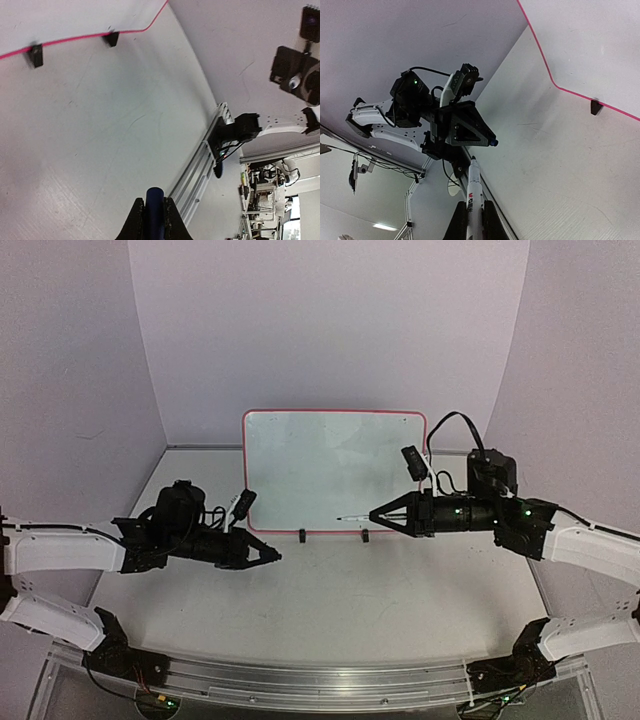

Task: Write a sentence on the whiteboard
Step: Place the pen cap at the center of the board.

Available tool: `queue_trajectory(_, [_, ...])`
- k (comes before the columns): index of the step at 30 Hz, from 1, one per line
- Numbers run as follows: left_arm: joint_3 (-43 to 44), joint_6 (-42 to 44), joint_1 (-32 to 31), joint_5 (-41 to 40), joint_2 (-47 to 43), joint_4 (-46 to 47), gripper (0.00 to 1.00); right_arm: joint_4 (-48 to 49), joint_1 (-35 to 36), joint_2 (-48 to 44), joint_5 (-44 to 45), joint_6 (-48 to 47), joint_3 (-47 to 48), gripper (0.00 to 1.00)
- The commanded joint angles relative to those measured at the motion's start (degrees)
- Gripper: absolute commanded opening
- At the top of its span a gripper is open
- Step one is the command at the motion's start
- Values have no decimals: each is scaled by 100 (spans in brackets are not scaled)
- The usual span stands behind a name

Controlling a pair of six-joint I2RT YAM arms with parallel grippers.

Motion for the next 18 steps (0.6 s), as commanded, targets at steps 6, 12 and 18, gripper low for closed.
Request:
queue_trajectory(6, [-39,511,-7,-286,953,-655,1,-788,205,-60,1306,-466,281,0])
queue_trajectory(12, [-20,530,-19,-299,1365,-661,6,-802,326,83,1525,-478,259,0])
queue_trajectory(18, [-49,486,-19,-407,1480,-700,20,-795,352,150,1597,-497,241,0])
